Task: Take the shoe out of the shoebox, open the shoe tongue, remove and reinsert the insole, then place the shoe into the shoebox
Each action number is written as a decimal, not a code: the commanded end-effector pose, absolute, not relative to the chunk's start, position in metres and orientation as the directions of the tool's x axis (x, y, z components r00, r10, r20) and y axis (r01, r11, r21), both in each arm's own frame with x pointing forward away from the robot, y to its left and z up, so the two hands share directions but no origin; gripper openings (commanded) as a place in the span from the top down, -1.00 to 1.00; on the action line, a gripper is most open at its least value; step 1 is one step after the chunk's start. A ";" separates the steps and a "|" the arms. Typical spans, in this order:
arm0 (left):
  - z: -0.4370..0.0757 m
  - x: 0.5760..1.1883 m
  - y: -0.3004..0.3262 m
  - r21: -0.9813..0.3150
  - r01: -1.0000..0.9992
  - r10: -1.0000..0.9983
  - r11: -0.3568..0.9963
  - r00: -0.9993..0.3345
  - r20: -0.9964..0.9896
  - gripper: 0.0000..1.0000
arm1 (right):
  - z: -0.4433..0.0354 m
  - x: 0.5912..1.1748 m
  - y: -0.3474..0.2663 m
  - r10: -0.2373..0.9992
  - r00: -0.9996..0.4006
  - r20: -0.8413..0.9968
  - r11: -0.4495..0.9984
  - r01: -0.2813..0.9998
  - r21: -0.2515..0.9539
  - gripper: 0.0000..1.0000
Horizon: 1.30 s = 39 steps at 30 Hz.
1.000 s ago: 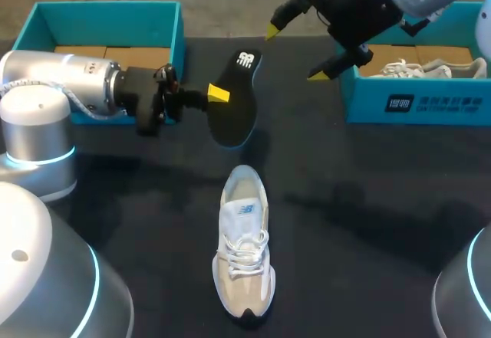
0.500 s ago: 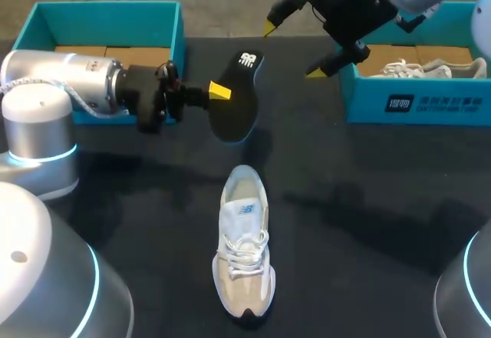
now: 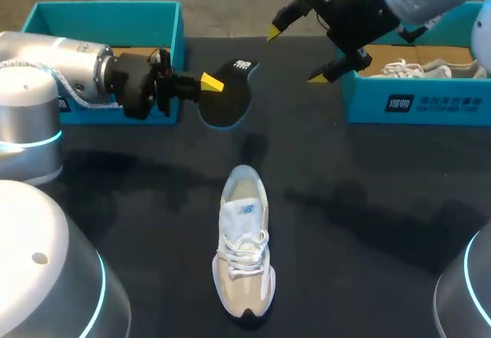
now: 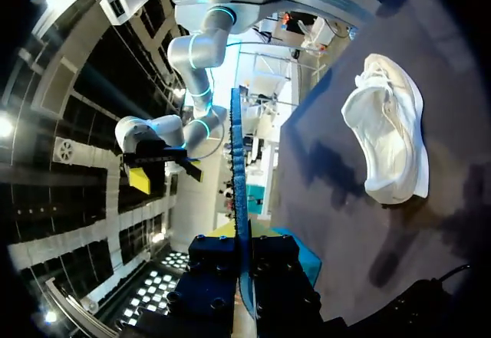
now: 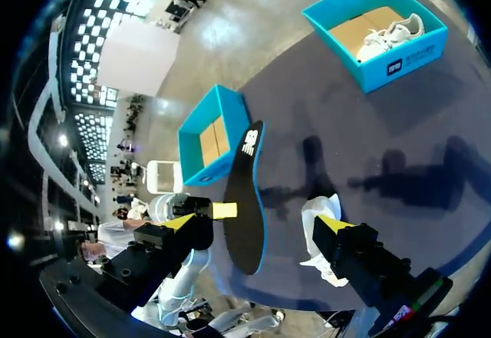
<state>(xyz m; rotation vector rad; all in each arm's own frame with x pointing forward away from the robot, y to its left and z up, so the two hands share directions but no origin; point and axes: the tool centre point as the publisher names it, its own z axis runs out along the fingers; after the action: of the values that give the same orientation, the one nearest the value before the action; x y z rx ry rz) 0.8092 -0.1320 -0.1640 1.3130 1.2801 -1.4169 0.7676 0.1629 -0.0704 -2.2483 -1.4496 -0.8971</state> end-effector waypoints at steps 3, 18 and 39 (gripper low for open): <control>-0.162 0.808 -0.123 -0.191 0.968 0.083 -0.165 -0.180 -0.980 1.00 | -0.072 0.768 0.164 0.697 0.288 0.657 -0.435 0.898 0.068 -1.00; -0.126 0.803 -0.115 -0.483 0.858 0.043 -0.176 -0.483 -0.875 1.00 | -0.092 0.771 0.158 0.473 0.252 0.844 -0.453 0.892 -0.013 -1.00; -0.111 0.792 -0.110 -0.924 0.314 0.125 -0.219 -0.930 -0.346 1.00 | -0.091 0.768 0.159 0.456 0.215 0.863 -0.434 0.901 0.005 -1.00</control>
<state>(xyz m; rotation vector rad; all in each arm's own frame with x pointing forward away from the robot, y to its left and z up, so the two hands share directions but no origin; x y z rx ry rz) 0.7925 -0.1089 -0.1140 0.5830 1.8062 -2.2252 0.7683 0.1574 -0.0906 -1.9842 -1.2516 -1.1420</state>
